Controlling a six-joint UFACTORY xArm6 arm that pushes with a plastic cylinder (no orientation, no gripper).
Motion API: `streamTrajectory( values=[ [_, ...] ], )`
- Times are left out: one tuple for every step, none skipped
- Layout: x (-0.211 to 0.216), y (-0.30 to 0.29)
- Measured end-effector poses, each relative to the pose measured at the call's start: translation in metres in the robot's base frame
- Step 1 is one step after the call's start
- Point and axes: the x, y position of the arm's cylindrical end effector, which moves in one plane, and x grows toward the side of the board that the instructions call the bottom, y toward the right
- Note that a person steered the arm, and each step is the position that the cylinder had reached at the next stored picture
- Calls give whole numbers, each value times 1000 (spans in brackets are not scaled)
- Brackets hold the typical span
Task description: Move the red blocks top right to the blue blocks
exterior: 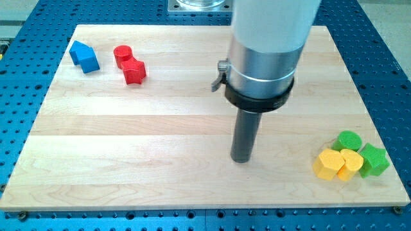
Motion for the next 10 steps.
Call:
streamTrajectory(
  values=[
    [55,-21],
    [70,-2],
    [28,-26],
    [-91,-104],
    [-100,-121],
    [-100,-121],
    [-117,-124],
    [-167,-142],
    [-167,-142],
    [-165,-152]
  ],
)
